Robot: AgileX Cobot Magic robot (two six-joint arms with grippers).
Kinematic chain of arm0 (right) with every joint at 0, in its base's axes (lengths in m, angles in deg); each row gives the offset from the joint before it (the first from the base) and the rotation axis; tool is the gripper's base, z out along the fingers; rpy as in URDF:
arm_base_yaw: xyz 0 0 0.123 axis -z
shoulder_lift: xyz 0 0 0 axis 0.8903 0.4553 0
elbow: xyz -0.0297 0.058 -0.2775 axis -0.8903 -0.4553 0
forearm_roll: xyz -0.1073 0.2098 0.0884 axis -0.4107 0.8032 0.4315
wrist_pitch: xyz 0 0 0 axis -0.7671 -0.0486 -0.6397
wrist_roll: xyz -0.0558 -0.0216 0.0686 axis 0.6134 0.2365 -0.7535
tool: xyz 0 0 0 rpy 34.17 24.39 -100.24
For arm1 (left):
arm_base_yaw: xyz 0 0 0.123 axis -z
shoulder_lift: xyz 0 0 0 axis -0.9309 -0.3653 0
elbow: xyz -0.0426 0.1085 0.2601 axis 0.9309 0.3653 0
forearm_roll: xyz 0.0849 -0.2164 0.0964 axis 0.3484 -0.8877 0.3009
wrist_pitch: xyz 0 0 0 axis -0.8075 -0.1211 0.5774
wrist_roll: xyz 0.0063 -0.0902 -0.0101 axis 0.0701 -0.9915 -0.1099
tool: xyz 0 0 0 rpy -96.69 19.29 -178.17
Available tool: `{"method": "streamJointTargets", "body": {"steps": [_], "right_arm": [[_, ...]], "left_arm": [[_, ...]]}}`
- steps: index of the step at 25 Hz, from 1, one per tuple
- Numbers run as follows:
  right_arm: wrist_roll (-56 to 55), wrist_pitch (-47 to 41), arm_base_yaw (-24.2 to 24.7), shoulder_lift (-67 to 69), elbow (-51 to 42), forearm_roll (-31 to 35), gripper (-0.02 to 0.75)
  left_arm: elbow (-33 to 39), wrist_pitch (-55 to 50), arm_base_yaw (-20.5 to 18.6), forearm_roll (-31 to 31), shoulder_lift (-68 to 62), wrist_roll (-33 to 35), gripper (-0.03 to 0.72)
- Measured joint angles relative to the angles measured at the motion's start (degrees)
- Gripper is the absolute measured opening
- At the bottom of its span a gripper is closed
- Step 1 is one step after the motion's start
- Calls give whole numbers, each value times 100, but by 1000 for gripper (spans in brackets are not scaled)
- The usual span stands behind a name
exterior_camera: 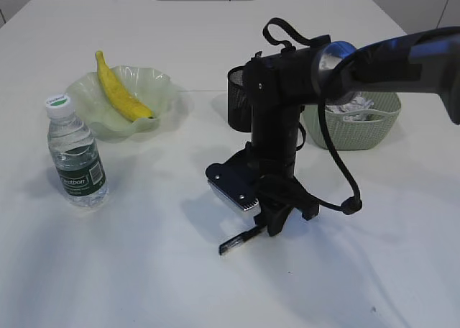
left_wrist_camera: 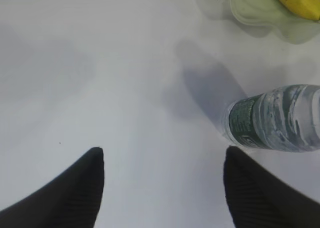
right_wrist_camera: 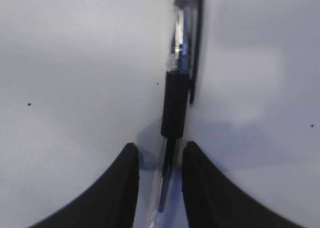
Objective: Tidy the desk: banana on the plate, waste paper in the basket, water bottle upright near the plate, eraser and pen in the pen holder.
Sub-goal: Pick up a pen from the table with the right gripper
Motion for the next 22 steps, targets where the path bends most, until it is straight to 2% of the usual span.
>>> {"method": "streamJointTargets", "body": {"steps": [12, 18, 22], "right_arm": [[-283, 0, -58, 13, -9, -53, 216], [-721, 0, -67, 25, -9, -29, 86], [-1073, 0, -67, 25, -9, -20, 67]], "left_arm": [[0, 51, 0, 61, -266, 12, 528], [0, 78, 0, 61, -298, 12, 528], [0, 92, 0, 61, -298, 12, 528]]}}
